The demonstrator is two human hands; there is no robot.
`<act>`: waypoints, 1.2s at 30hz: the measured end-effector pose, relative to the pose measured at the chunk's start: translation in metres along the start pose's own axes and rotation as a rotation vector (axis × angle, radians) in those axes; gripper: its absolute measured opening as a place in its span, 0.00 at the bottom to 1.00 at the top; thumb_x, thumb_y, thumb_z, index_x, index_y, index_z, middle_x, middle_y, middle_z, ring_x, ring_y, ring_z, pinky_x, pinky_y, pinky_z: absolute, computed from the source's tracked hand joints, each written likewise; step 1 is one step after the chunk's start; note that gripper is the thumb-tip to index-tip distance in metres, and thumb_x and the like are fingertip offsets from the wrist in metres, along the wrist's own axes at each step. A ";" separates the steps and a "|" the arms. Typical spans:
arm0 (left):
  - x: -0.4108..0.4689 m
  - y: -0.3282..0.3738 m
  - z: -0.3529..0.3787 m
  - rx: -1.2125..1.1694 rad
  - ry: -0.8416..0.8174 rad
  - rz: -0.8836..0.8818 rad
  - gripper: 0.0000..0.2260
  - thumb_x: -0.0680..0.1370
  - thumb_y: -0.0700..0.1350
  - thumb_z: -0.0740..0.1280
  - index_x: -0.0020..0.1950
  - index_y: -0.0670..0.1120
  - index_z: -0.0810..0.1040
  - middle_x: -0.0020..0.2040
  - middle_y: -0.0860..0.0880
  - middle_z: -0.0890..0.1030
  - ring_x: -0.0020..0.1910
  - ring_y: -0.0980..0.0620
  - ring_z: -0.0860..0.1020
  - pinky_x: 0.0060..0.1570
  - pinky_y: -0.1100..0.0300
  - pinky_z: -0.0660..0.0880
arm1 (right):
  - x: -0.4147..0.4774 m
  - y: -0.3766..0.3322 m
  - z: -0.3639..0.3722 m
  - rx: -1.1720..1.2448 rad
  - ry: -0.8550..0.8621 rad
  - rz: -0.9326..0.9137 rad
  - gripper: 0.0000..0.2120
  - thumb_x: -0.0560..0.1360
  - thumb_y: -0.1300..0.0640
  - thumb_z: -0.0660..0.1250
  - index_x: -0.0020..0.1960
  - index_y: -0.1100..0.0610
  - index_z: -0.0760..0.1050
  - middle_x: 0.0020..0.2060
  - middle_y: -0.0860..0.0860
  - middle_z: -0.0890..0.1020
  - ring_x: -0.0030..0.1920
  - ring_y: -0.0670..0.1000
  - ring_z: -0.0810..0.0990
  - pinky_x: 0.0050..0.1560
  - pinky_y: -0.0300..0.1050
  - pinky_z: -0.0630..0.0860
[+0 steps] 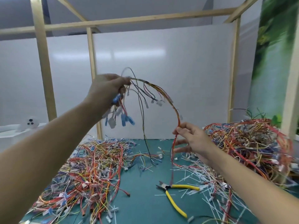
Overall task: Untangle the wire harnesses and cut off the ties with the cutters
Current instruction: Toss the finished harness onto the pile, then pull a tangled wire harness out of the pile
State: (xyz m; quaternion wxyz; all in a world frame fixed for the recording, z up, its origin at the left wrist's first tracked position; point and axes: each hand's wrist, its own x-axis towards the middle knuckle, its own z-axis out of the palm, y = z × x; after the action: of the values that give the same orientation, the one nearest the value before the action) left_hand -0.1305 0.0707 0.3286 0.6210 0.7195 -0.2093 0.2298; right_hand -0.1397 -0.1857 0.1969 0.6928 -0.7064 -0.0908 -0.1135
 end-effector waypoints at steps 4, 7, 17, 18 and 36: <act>-0.025 -0.043 0.054 0.175 0.027 0.063 0.11 0.79 0.49 0.69 0.46 0.40 0.81 0.31 0.46 0.78 0.22 0.57 0.73 0.25 0.64 0.71 | -0.007 -0.013 0.015 0.174 0.054 0.066 0.10 0.84 0.57 0.60 0.56 0.63 0.75 0.49 0.61 0.83 0.34 0.55 0.85 0.33 0.46 0.84; -0.055 -0.075 0.108 0.266 -0.126 0.047 0.09 0.81 0.47 0.64 0.45 0.45 0.80 0.35 0.47 0.81 0.32 0.47 0.80 0.33 0.56 0.77 | -0.009 -0.013 0.031 0.210 -0.040 0.113 0.17 0.82 0.47 0.61 0.61 0.58 0.76 0.49 0.60 0.84 0.40 0.58 0.85 0.36 0.51 0.84; -0.049 -0.097 0.125 0.018 -0.237 -0.004 0.16 0.79 0.38 0.64 0.58 0.57 0.80 0.34 0.54 0.74 0.34 0.51 0.70 0.37 0.60 0.71 | 0.036 -0.049 -0.043 -0.244 0.263 0.004 0.09 0.76 0.56 0.72 0.47 0.62 0.78 0.33 0.59 0.81 0.25 0.53 0.78 0.26 0.46 0.80; -0.048 -0.103 0.116 0.012 -0.187 0.017 0.16 0.80 0.39 0.63 0.61 0.57 0.80 0.32 0.56 0.71 0.33 0.52 0.69 0.36 0.60 0.70 | 0.047 -0.064 -0.064 -0.296 0.332 0.005 0.11 0.77 0.56 0.72 0.51 0.64 0.78 0.34 0.60 0.80 0.25 0.53 0.78 0.26 0.46 0.79; -0.050 -0.292 -0.050 1.507 -0.270 -0.298 0.07 0.79 0.42 0.60 0.43 0.49 0.75 0.42 0.52 0.80 0.42 0.51 0.78 0.62 0.48 0.73 | 0.033 0.096 0.040 -1.281 -0.191 0.016 0.18 0.77 0.38 0.62 0.59 0.47 0.79 0.59 0.45 0.81 0.61 0.50 0.78 0.61 0.49 0.75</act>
State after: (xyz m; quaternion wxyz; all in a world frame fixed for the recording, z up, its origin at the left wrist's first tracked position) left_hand -0.0027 0.1618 0.0723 -0.0420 0.9896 0.0286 0.1348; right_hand -0.0791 -0.1491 0.1141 0.1239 -0.9875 -0.0608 -0.0767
